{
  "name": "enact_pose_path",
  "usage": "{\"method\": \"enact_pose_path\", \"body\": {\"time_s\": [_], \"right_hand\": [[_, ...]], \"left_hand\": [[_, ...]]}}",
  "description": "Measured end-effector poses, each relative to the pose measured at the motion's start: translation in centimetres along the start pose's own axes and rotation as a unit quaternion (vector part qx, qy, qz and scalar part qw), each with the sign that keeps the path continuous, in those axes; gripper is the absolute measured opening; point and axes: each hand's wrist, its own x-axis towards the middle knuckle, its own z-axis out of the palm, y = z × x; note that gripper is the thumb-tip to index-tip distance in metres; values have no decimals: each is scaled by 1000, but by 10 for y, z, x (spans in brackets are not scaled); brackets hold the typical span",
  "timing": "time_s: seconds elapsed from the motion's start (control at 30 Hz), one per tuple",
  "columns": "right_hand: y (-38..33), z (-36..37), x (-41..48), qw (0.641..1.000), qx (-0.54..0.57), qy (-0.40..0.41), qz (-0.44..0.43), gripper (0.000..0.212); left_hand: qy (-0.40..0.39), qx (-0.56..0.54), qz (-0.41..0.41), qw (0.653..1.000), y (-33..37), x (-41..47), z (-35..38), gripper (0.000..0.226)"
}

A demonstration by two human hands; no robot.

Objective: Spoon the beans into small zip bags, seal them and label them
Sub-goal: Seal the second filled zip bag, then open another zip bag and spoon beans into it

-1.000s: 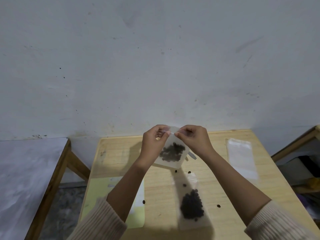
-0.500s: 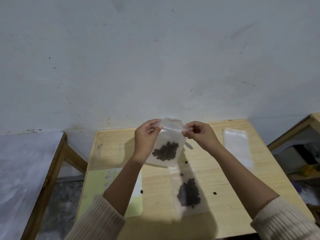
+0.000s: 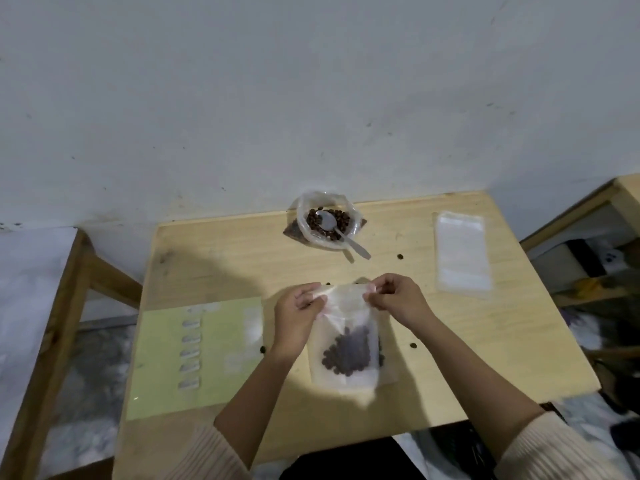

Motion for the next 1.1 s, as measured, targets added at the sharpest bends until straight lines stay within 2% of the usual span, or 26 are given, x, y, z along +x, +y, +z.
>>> {"method": "enact_pose_path", "body": {"time_s": [0.13,0.37,0.53,0.63,0.73,0.9,1.0,1.1], "right_hand": [[17,6,7,998,-37,44,7,15],[19,10,18,996,19,70,-46,21],[17,-29,34,990,27,119,-76,10],[18,-70,50,982,30,165,-86,9],[27,-116,67,977,27,194,-81,10],[66,-176,93,982,-60,176,-32,32],[82,-194,106,985,-86,151,-4,38],[90,-202,114,987,-87,138,-3,32]], "left_hand": [[32,43,26,998,-20,-5,13,27],[120,124,71,983,-13,5,26,37],[192,160,211,945,37,22,54,28],[166,147,269,937,71,34,98,22],[87,150,280,944,85,42,157,19],[-62,240,174,953,54,48,240,33],[-83,289,138,944,32,48,266,44],[-80,307,111,942,21,53,282,44]]}}
